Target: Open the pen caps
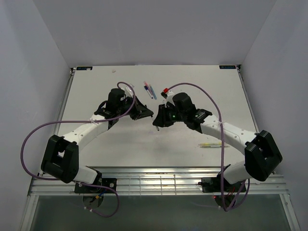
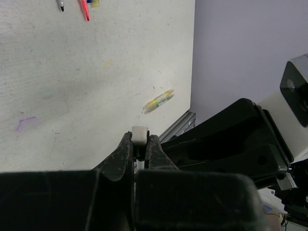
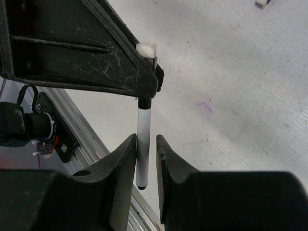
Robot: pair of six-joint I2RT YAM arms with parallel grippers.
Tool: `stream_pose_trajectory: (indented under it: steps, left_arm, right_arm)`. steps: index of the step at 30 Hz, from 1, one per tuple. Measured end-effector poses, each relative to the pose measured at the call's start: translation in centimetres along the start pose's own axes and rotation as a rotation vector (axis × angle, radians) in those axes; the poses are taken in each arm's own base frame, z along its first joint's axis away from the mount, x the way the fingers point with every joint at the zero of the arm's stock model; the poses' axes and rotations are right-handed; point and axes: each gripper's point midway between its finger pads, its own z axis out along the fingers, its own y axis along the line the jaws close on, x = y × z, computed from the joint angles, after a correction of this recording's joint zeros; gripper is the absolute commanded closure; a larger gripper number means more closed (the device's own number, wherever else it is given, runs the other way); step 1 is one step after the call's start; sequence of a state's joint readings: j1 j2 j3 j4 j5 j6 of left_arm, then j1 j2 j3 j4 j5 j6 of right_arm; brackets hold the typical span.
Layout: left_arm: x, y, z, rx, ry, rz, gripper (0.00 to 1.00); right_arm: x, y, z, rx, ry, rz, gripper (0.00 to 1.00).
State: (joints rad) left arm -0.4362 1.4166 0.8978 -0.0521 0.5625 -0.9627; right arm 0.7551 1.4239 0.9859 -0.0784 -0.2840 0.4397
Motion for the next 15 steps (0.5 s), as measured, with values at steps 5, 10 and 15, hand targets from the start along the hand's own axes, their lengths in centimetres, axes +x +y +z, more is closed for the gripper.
stream_pose_trajectory:
  steps: [5,10,15]
  left_arm:
    - [0.0,0.2,0.1,-0.004,0.002,0.014,1.0]
    - [-0.2,0.6,0.0,-0.024,-0.007,0.029,1.0]
    - [-1.6,1.0,0.5,-0.088,-0.038,0.038,1.0]
  right_arm:
    - [0.0,-0.2,1.1,-0.003,0.021,-0.004,0.74]
    - [-0.1,-0.4,1.7,0.0,0.046,-0.014,0.92]
    - [-1.1,-1.3,2.4,0.124,0.033,-0.085,0.92]
